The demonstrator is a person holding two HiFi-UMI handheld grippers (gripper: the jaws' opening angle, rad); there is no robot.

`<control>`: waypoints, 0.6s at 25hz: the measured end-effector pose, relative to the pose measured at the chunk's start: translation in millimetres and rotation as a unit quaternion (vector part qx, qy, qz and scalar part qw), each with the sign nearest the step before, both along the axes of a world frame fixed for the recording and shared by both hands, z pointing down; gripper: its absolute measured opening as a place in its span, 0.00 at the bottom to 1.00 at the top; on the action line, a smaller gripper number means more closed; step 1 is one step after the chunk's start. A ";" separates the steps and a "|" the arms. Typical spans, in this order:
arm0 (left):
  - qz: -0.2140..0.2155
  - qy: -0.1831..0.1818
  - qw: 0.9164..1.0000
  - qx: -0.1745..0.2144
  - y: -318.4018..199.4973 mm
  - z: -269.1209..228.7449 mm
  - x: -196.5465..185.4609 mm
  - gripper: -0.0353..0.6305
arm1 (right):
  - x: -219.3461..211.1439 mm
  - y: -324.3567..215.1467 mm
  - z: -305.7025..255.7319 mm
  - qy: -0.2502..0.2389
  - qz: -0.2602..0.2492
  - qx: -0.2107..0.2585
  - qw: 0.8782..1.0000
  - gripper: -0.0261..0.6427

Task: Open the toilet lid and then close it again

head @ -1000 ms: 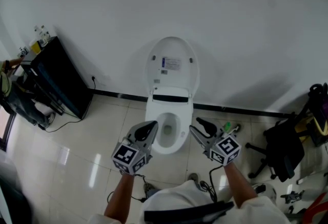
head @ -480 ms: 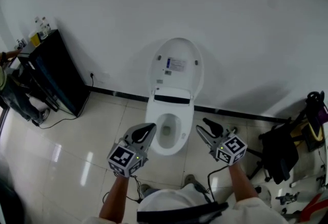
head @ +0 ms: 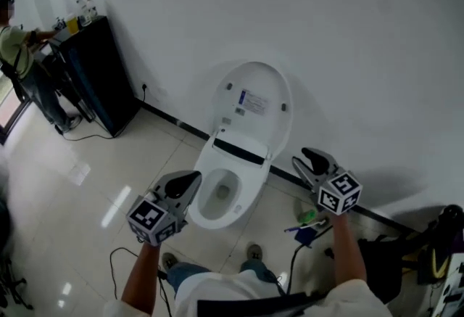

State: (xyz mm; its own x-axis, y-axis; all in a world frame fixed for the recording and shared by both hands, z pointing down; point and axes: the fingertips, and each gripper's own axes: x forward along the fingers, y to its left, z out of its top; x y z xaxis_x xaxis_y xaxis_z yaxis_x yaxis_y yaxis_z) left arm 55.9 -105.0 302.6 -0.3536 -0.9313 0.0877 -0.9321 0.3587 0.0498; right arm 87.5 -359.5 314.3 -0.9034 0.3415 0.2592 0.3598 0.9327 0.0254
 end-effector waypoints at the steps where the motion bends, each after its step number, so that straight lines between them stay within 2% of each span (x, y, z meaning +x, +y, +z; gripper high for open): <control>1: -0.014 0.004 1.000 0.002 -16.9 2.1 1.2 0.06 | -9.5 -25.6 -1.4 0.004 -0.007 0.005 1.000 0.28; 5: -0.059 0.019 0.998 0.006 -66.1 5.0 12.3 0.06 | -51.1 -91.1 -5.5 0.044 -0.064 0.013 0.997 0.29; 7: -0.068 0.022 0.997 0.006 -83.4 3.6 14.5 0.06 | -73.6 -111.7 -2.2 0.081 -0.097 0.010 0.992 0.42; 9: -0.078 0.026 0.997 0.008 -92.8 4.7 15.9 0.06 | -98.9 -128.6 16.4 0.114 -0.125 0.001 0.986 0.42; 10: -0.083 0.030 0.996 0.009 -94.3 7.1 16.7 0.06 | -110.1 -135.3 34.5 0.125 -0.133 -0.007 0.983 0.46; 12: -0.090 0.033 0.995 0.016 -94.9 11.7 16.4 0.06 | -124.1 -145.1 83.9 0.136 -0.135 -0.042 0.981 0.53; 15: -0.098 0.024 0.994 0.038 -100.7 23.2 9.3 0.06 | -129.0 -157.9 167.1 0.143 -0.116 -0.121 0.975 0.62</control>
